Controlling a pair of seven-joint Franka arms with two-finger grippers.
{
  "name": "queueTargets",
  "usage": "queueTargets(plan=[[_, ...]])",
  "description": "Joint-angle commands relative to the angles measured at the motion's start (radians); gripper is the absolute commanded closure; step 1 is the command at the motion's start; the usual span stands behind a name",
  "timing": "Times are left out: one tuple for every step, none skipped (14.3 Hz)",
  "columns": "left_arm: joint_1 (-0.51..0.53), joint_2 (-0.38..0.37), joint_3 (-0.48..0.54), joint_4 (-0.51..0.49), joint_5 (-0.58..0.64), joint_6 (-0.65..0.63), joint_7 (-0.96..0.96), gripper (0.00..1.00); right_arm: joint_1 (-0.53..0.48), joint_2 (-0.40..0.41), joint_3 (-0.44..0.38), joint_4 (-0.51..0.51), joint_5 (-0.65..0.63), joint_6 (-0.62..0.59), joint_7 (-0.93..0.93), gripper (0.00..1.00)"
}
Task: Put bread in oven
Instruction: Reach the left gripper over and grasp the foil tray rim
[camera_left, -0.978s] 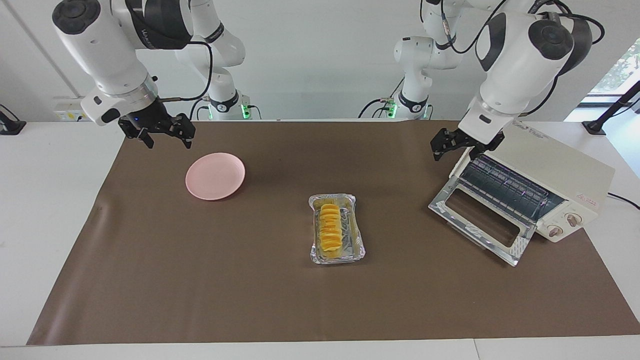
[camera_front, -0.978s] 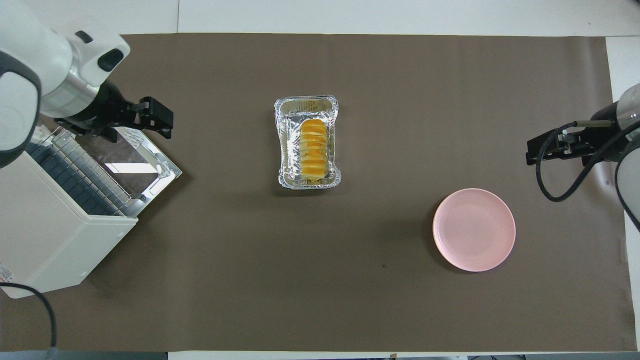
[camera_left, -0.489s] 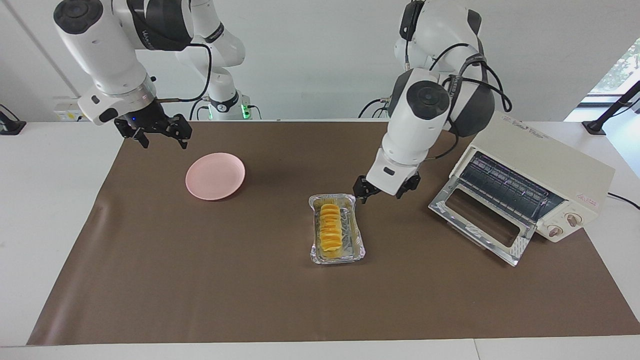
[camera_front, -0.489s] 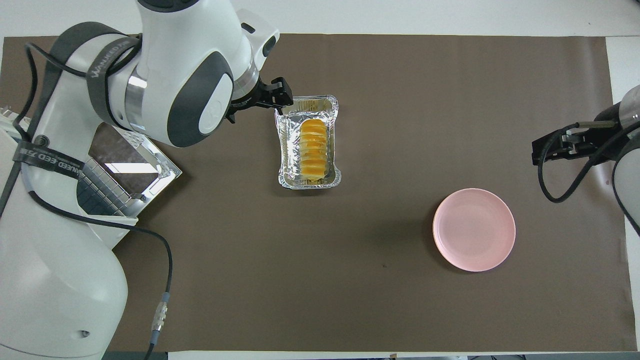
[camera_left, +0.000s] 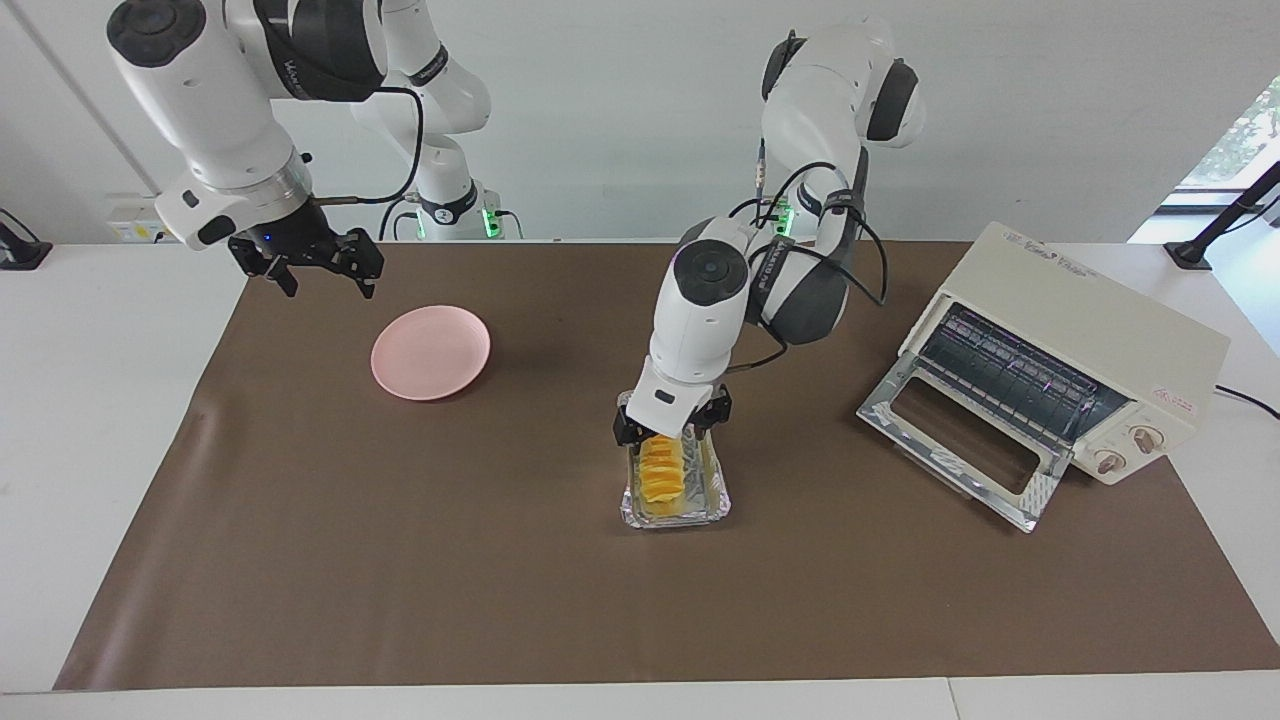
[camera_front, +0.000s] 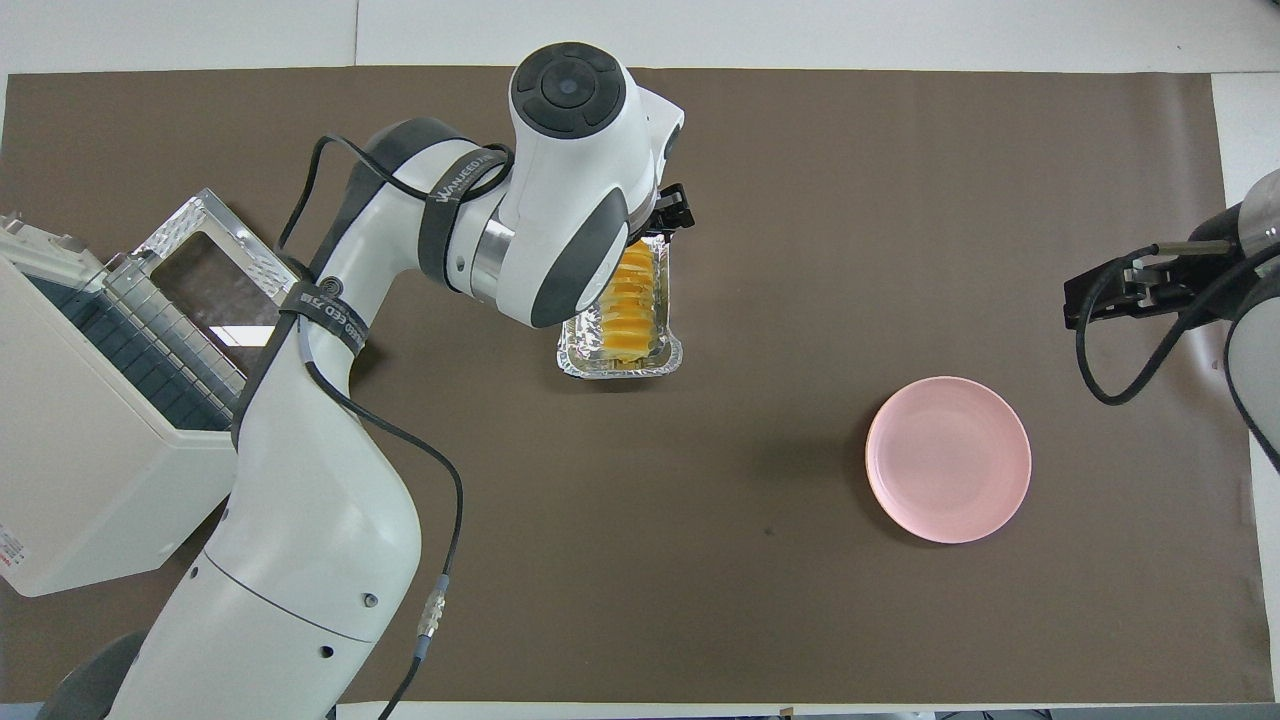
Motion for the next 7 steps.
queueTargets(plan=[[-0.035, 0.029, 0.026, 0.026, -0.03, 0.035, -0.042, 0.0, -0.01, -0.021, 0.005, -0.021, -0.001, 0.013, -0.003, 0.0], [-0.043, 0.029, 0.028, 0.02, -0.027, 0.038, -0.042, 0.0, -0.01, -0.021, 0.007, -0.021, 0.001, 0.015, 0.013, 0.0], [-0.045, 0.026, 0.028, 0.0, -0.025, 0.04, -0.042, 0.0, -0.01, -0.021, 0.007, -0.021, 0.001, 0.015, 0.02, 0.0], [-0.052, 0.028, 0.028, -0.006, -0.025, 0.04, -0.042, 0.0, -0.01, -0.021, 0.007, -0.021, 0.001, 0.015, 0.021, 0.0], [-0.064, 0.037, 0.028, -0.009, -0.022, 0.047, -0.044, 0.05, -0.01, -0.021, 0.007, -0.021, 0.002, 0.015, 0.021, 0.0], [-0.083, 0.055, 0.028, -0.014, -0.019, 0.056, -0.044, 0.09, -0.01, -0.021, 0.007, -0.023, 0.002, 0.015, 0.021, 0.0], [-0.092, 0.061, 0.028, -0.02, -0.021, 0.066, -0.046, 0.16, -0.01, -0.021, 0.007, -0.023, 0.004, 0.013, 0.02, 0.0]])
